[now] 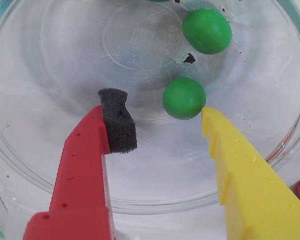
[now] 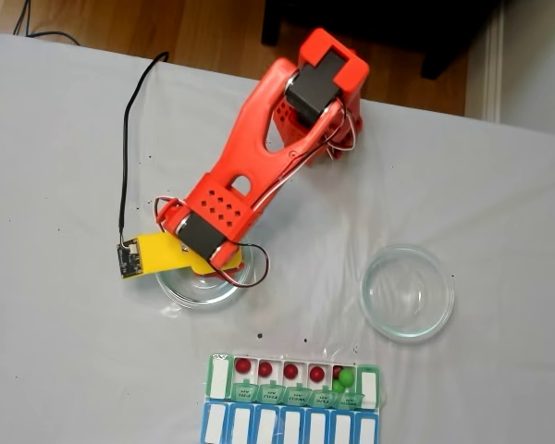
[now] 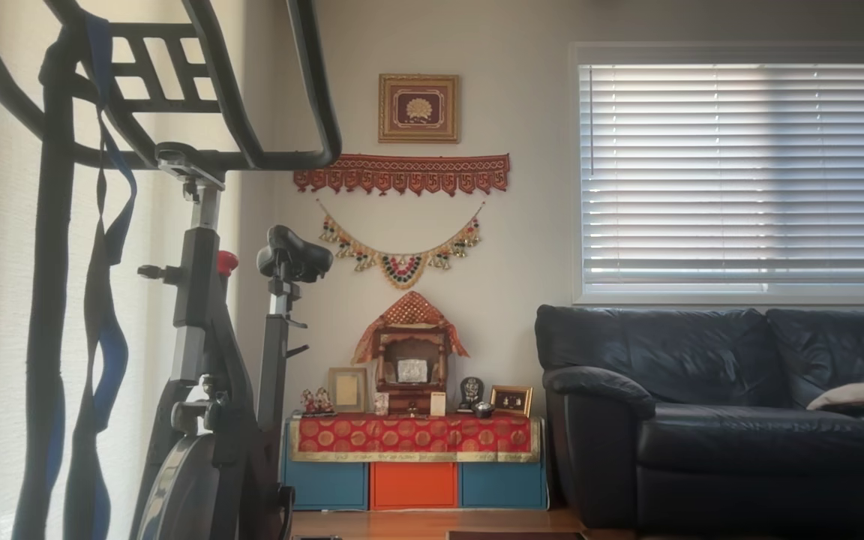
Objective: Sort medicines into box.
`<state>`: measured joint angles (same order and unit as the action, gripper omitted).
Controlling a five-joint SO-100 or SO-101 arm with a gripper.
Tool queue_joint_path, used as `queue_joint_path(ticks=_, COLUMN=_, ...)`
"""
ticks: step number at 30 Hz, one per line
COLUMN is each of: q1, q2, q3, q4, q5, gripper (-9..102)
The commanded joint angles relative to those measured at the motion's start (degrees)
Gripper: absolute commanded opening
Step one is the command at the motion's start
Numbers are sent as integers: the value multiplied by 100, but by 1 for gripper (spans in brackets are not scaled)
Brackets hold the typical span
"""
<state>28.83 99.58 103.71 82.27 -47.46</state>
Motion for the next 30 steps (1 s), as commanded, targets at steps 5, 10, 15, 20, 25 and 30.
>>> queue_joint_path(ticks=5, q1=88, q2=132, q3=-88, q4=-62, q5=-105, gripper=25)
queue_joint_path(ticks=10, q1=105, q2=53, q3=-79, q4=-114, q5=-123, gripper=24)
queue_joint_path(ticks=15, q1=123, q2=44, q3=-79, q4=-149, q5=-114, gripper=24)
queue_joint_path(ticks=20, q1=141, q2=-18, q3=-79, q4=-149, q5=-149, gripper=24)
queue_joint_path(ticks=25, q1=149, q2=-9, q3=0, q4=-185, q5=-176, gripper=24)
queue_joint_path(ticks=30, q1=141, q2=-26, q3=18, q4=-185, q5=-158, gripper=23)
